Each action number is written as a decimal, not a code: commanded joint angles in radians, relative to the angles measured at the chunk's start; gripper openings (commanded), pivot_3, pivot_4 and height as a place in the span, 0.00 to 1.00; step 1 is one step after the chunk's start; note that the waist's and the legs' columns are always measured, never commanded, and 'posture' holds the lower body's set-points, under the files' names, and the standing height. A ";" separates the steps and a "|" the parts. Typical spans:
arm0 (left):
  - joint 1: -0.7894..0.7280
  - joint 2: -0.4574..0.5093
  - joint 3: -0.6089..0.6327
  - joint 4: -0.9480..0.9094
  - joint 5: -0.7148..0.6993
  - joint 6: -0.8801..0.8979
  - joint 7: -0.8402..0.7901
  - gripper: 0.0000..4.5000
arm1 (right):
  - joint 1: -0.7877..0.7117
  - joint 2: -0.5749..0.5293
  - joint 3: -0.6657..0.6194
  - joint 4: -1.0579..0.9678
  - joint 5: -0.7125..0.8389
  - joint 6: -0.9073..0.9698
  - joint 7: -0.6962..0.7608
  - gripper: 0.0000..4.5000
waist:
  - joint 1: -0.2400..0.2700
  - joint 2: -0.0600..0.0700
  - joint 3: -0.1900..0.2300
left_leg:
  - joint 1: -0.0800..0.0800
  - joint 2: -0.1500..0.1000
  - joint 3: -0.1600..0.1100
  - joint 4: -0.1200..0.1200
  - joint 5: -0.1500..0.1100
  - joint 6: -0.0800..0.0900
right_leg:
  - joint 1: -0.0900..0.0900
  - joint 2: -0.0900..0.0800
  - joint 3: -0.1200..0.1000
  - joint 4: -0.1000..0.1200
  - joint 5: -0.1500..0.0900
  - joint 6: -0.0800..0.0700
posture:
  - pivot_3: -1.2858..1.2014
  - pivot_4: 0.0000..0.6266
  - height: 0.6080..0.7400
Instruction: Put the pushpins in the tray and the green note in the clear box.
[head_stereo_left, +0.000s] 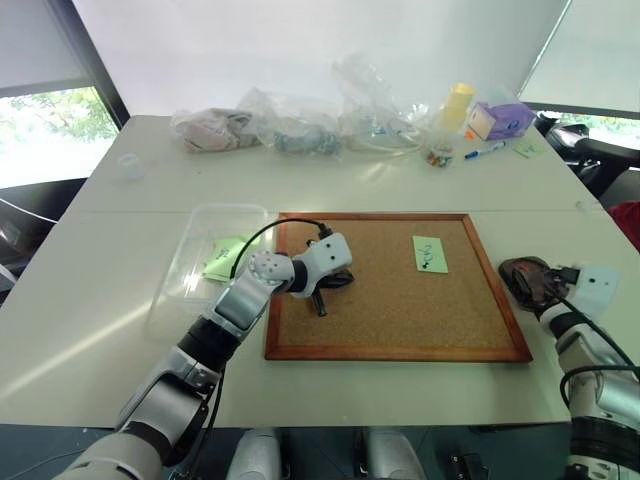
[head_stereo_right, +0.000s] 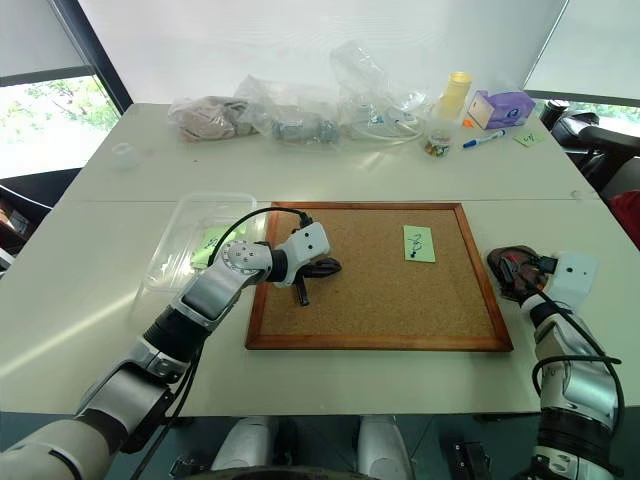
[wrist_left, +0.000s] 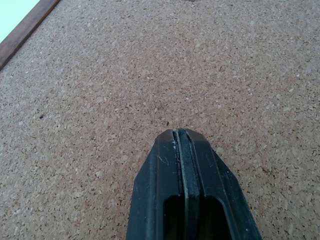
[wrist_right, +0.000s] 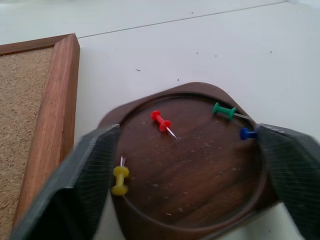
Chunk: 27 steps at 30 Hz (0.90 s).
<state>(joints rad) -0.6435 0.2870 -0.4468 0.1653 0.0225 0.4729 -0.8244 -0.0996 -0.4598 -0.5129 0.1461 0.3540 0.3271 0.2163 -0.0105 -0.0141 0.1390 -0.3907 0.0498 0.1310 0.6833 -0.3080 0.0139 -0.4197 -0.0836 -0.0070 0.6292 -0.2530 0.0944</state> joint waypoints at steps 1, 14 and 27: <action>0.018 0.009 -0.023 0.046 0.041 0.030 0.015 0.00 | 0.001 -0.001 -0.014 -0.051 -0.010 -0.055 -0.013 0.99 | 0.000 0.000 0.000 | 0.000 0.000 0.000 0.000 0.000 0.000 | 0.000 0.000 0.000 0.000 0.000 0.000 | 0.52 0.24 0.98; 0.014 0.009 -0.023 0.053 0.040 0.018 0.011 0.00 | 0.008 0.024 0.163 -0.304 0.043 -0.005 0.119 0.99 | 0.000 0.000 0.000 | 0.000 0.000 0.000 0.000 0.000 0.000 | 0.000 0.000 0.000 0.000 0.000 0.000 | 0.52 0.24 0.98; 0.018 0.012 -0.019 0.047 0.041 0.015 0.013 0.00 | -0.023 0.128 0.324 -0.278 0.021 0.038 0.134 0.99 | 0.001 0.000 0.000 | -0.001 0.000 0.000 0.000 0.000 0.001 | -0.001 -0.002 -0.001 0.000 0.000 0.000 | 0.52 0.24 0.98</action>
<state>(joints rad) -0.6432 0.2852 -0.4470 0.1691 0.0226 0.4633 -0.8251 -0.1097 -0.3385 -0.1836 -0.1229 0.3754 0.3849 0.3469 -0.0097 -0.0142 0.1391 -0.3913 0.0494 0.1309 0.6833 -0.3083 0.0144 -0.4202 -0.0853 -0.0077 0.6291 -0.2531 0.0943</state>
